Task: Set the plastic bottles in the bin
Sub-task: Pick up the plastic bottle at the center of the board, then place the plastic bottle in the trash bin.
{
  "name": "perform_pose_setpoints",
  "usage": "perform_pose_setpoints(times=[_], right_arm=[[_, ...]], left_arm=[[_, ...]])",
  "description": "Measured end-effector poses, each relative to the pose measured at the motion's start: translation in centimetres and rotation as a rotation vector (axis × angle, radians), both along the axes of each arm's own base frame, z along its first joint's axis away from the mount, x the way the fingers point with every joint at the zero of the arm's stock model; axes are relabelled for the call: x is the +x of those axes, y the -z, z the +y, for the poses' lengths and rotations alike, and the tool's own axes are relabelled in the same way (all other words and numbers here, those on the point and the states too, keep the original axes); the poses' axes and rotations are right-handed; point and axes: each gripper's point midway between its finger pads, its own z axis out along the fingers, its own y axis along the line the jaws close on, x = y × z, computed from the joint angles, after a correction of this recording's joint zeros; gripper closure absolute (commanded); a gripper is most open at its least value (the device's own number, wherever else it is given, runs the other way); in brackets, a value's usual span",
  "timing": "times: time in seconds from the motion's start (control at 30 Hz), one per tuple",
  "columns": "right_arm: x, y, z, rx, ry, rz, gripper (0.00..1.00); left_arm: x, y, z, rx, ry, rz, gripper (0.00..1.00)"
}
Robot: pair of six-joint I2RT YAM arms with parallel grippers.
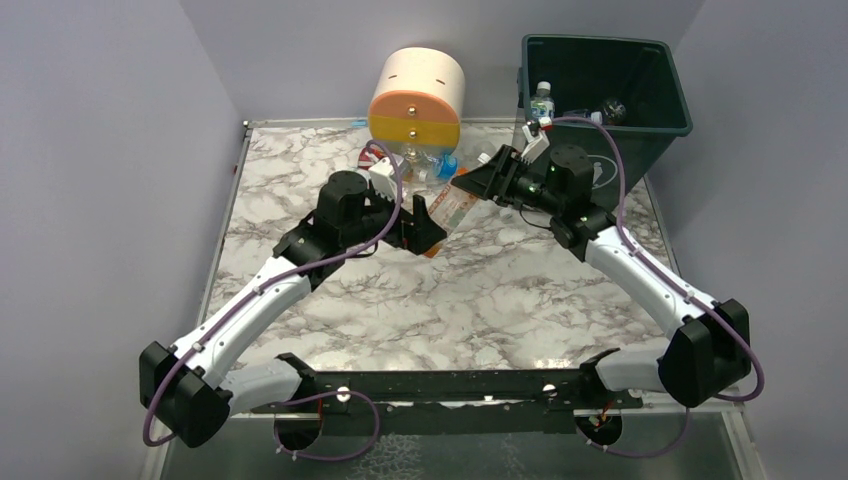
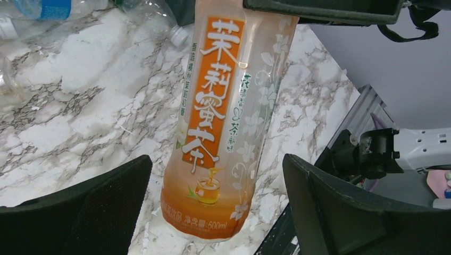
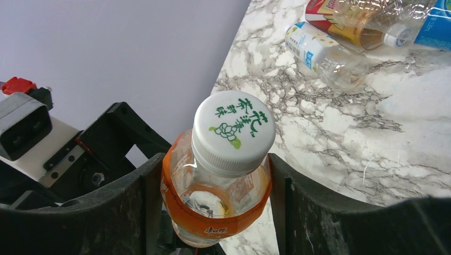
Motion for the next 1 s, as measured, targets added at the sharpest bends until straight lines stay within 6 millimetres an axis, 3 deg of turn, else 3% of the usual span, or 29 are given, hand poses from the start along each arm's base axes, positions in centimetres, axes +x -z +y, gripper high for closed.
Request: perform_pose_setpoints(times=[0.1,0.23,0.37,0.5,0.8,1.0], right_arm=[[0.1,0.2,0.0,-0.003,0.000,0.004,0.41],[0.3,0.1,0.1,-0.007,0.000,0.004,0.41],[0.8,-1.2,0.4,0.000,-0.001,-0.023,0.41],[1.6,-3.3,0.6,0.008,-0.002,-0.070,0.41],[3.7,-8.4,1.3,0.017,0.003,-0.168,0.40],[5.8,-11.3,-0.1,0.028,0.048,-0.218,0.40]], left_arm=[[-0.2,-0.7,0.4,-0.002,-0.014,-0.014,0.01],[-0.5,-3.1,0.8,-0.026,-0.021,-0.051,0.01],[-1.1,-6.1,1.2,-0.067,-0.023,-0.108,0.01],[-1.6,-7.7,1.7,-0.089,-0.029,-0.142,0.01],[-2.1,-7.6,2.4,-0.075,-0.044,-0.132,0.01],[-2.4,-8.0,2.6,-0.082,-0.044,-0.142,0.01]])
